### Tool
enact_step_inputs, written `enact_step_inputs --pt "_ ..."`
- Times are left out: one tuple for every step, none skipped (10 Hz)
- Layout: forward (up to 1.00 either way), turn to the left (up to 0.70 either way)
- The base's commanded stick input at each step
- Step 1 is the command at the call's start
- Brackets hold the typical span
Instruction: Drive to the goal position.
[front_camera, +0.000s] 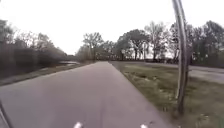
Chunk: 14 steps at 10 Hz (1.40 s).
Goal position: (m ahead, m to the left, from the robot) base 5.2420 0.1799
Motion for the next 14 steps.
enact_step_inputs --pt "1.0 0.0" --pt "1.0 0.0" --pt "1.0 0.0" --pt "1.0 0.0" --pt "1.0 0.0" --pt "1.0 0.0" --pt "1.0 0.0" --pt "1.0 0.0" --pt "1.0 0.0" --pt "1.0 0.0" --pt "1.0 0.0" --pt "1.0 0.0" --pt "1.0 0.0" --pt "1.0 0.0"
